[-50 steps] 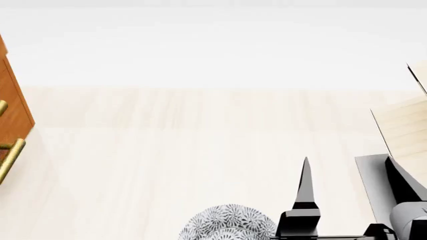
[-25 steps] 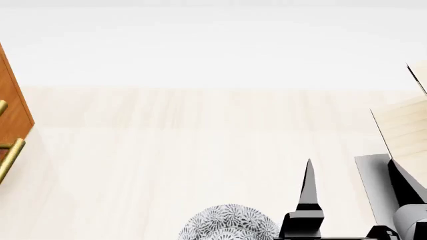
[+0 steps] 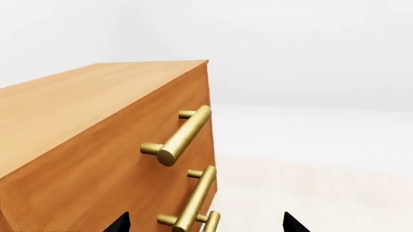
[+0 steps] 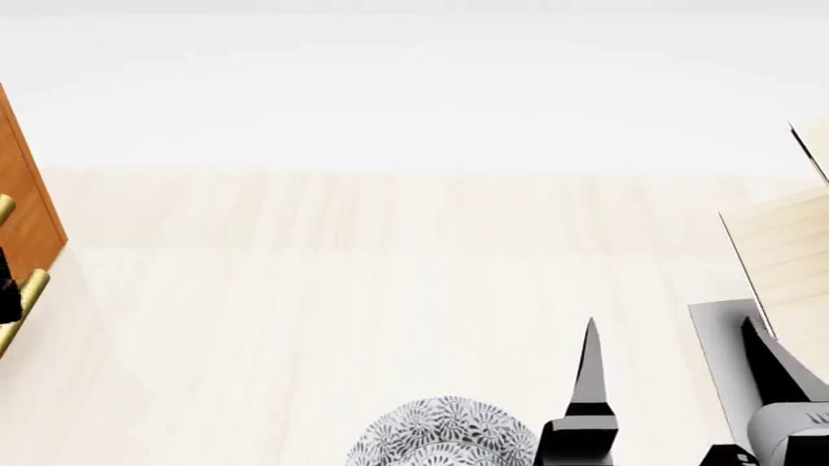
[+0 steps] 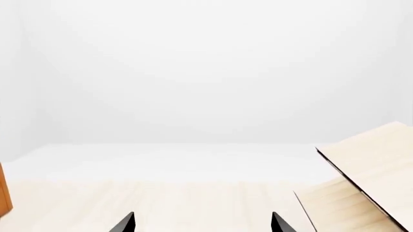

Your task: Close the top drawer of the cabinet and put the bowl on top of it.

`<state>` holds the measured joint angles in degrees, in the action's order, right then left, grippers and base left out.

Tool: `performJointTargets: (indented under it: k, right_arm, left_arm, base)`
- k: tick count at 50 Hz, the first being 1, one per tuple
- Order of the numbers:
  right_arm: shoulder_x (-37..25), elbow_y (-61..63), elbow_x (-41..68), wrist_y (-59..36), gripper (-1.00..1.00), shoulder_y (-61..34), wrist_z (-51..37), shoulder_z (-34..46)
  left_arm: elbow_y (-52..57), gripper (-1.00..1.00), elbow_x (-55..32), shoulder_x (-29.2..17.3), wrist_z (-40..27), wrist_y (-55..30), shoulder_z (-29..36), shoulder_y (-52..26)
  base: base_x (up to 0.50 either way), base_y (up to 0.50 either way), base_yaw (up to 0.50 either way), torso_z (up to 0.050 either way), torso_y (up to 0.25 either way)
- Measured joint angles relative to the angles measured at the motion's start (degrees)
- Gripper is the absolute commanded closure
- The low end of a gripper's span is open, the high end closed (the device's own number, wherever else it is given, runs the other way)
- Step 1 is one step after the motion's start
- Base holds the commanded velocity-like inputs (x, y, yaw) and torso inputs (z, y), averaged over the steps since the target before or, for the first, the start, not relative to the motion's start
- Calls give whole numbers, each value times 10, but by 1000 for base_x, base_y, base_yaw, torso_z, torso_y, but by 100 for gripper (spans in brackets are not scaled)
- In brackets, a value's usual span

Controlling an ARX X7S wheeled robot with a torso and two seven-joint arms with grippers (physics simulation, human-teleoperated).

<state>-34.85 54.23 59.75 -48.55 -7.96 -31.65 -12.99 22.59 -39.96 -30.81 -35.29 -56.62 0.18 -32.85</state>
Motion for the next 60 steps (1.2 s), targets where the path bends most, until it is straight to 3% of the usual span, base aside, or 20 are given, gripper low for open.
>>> performJointTargets:
  k: [25,45,60]
  right_arm:
    - [-18,2,43,-30,-100,-51,-57,35]
    - [-19,-4,22,-11,-100,-32,-40,42]
    - [-24,-1,14,0,-100,-16,-32,44]
  left_arm:
    - [256,-100,-167,-11,-30,-85,-66,101]
    - [290,-100,-216,-16,-24,-91,-65,111]
    - [247,-100,-344,-4,-76,-147,-38,30]
  base:
    - [0,0,0,0,0]
    - [0,0,0,0,0]
    - [0,0,0,0,0]
